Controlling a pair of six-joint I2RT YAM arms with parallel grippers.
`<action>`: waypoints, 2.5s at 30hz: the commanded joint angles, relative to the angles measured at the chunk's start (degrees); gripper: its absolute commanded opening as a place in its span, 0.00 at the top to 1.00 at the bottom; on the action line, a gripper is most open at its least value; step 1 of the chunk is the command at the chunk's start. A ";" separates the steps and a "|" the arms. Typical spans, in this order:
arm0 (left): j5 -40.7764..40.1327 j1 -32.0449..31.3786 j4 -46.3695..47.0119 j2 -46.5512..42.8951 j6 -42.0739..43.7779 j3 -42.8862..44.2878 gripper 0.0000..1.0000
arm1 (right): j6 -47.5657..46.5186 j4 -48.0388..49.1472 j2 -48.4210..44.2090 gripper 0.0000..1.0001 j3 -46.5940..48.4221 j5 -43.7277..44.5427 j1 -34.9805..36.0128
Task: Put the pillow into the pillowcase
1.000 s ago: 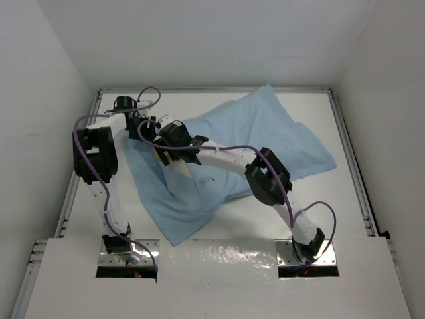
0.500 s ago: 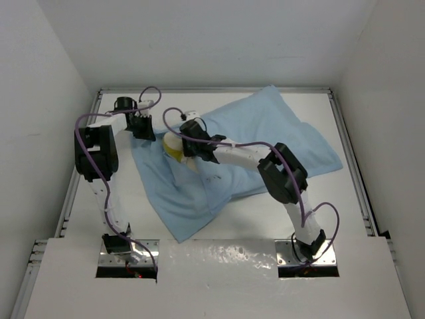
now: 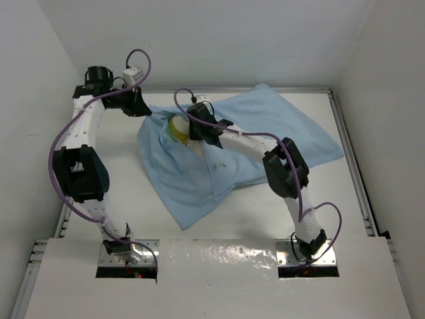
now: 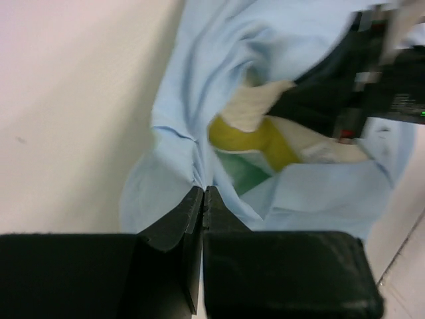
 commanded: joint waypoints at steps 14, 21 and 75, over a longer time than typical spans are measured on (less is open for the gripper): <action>8.58 -3.28 4.95 0.98 -9.66 13.25 1.00 | -16.19 4.00 -4.57 0.81 -3.29 -20.13 6.52; 0.22 -1.61 0.74 1.52 -2.74 9.92 1.00 | -17.59 -2.86 -16.26 0.16 -2.24 -8.99 4.07; -3.03 -0.03 -3.92 -2.62 2.91 4.90 1.00 | -12.67 1.98 -4.24 0.54 0.92 -36.40 7.66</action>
